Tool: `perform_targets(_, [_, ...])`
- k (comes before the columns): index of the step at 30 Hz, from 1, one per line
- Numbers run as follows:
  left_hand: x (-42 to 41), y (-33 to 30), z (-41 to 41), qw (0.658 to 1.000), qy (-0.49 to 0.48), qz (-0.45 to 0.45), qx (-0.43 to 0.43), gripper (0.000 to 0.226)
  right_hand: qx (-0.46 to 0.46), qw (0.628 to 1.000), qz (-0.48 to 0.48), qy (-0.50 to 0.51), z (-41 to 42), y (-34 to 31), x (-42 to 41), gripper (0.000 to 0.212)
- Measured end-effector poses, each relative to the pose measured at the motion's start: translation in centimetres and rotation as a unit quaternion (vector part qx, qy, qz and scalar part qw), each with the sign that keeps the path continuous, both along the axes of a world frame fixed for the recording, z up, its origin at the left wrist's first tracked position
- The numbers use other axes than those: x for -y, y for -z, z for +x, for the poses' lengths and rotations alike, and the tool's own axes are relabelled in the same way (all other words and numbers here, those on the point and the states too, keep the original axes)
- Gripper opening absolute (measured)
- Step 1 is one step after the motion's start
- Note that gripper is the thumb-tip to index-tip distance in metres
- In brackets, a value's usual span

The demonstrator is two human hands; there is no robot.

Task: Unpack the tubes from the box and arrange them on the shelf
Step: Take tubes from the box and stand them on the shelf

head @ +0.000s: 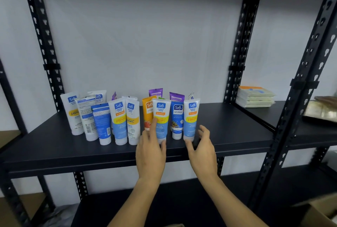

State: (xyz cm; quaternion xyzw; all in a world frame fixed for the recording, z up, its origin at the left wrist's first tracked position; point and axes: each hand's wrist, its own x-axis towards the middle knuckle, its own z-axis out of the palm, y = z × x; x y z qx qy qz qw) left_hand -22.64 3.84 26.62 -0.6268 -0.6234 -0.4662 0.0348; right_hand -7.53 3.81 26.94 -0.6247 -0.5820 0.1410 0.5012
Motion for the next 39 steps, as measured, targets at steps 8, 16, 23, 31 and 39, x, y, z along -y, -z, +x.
perform_targets(8, [2.9,2.4,0.2,0.992,-0.056,-0.031,-0.11,0.044,0.167,0.985,-0.03,-0.019,0.0,2.7,3.0,0.072])
perform_targets(16, [5.7,5.0,-3.9,0.975,0.039,-0.037,-0.214,0.066,0.212,0.971,-0.059,-0.097,-0.6,5.5,6.4,0.071])
perform_targets(23, [9.7,12.3,-9.9,0.959,0.041,-0.15,-0.236,0.061,0.227,0.945,-0.153,-0.177,-2.8,10.7,8.3,0.067])
perform_targets(31, [14.3,21.1,-15.3,0.929,0.047,-0.32,-0.18,0.052,0.296,0.862,-0.318,-0.261,-5.6,18.5,9.4,0.073])
perform_targets(39, [15.1,26.1,-14.4,0.865,0.136,-0.469,-0.116,0.043,0.267,0.768,-0.484,-0.322,-5.9,22.9,9.5,0.064])
